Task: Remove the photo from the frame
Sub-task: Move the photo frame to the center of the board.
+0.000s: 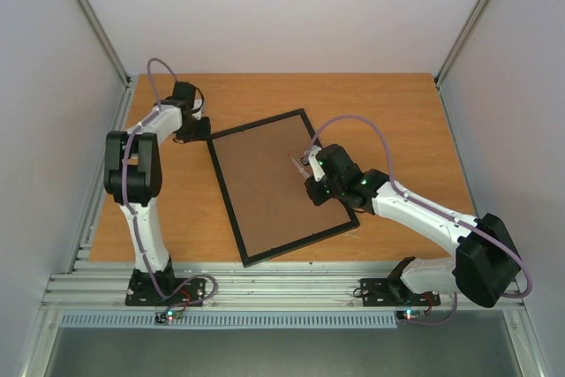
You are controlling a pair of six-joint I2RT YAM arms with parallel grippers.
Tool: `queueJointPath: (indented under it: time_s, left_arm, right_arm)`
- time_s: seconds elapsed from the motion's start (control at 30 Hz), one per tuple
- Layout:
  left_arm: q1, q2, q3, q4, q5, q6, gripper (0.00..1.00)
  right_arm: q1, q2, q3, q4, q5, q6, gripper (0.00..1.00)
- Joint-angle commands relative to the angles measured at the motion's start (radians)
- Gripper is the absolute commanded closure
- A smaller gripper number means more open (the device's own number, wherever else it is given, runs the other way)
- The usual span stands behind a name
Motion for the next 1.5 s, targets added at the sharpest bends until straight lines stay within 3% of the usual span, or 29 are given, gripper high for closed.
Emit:
queueJointPath:
  time_s: [0.0, 0.17, 0.3, 0.53, 0.7, 0.83, 1.17, 1.47]
  left_arm:
    - [0.012, -0.054, -0.179, -0.054, -0.065, -0.115, 0.63]
    - [0.01, -0.206, -0.299, -0.002, 0.011, -0.174, 0.53]
    - [-0.005, -0.393, -0.471, 0.086, 0.055, -0.321, 0.4]
    - [-0.086, -0.805, -0.857, 0.238, 0.17, -0.591, 0.34]
    - [-0.241, -0.957, -0.976, 0.184, 0.13, -0.705, 0.32]
    - [-0.304, -1.063, -1.079, 0.207, 0.116, -0.816, 0.31]
    - [-0.528, -1.082, -1.183, 0.362, 0.099, -1.046, 0.31]
    - [-0.767, -0.857, -1.149, 0.716, 0.009, -1.25, 0.32]
  right_arm:
    - [-0.003, -0.022, 0.003, 0.011, -0.03, 0.016, 0.99]
    - [-0.004, -0.032, 0.005, 0.003, -0.045, 0.016, 0.99]
    - [-0.003, -0.033, 0.007, 0.001, -0.043, 0.017, 0.99]
    - [-0.003, -0.041, 0.008, -0.002, -0.048, 0.016, 0.99]
    - [-0.003, -0.054, 0.01, -0.006, -0.058, 0.021, 0.99]
    - [-0.005, -0.073, 0.004, -0.009, -0.045, 0.021, 0.99]
    - [-0.004, -0.085, 0.005, -0.018, -0.034, 0.02, 0.99]
    - [-0.004, -0.098, 0.002, -0.024, 0.0, 0.022, 0.99]
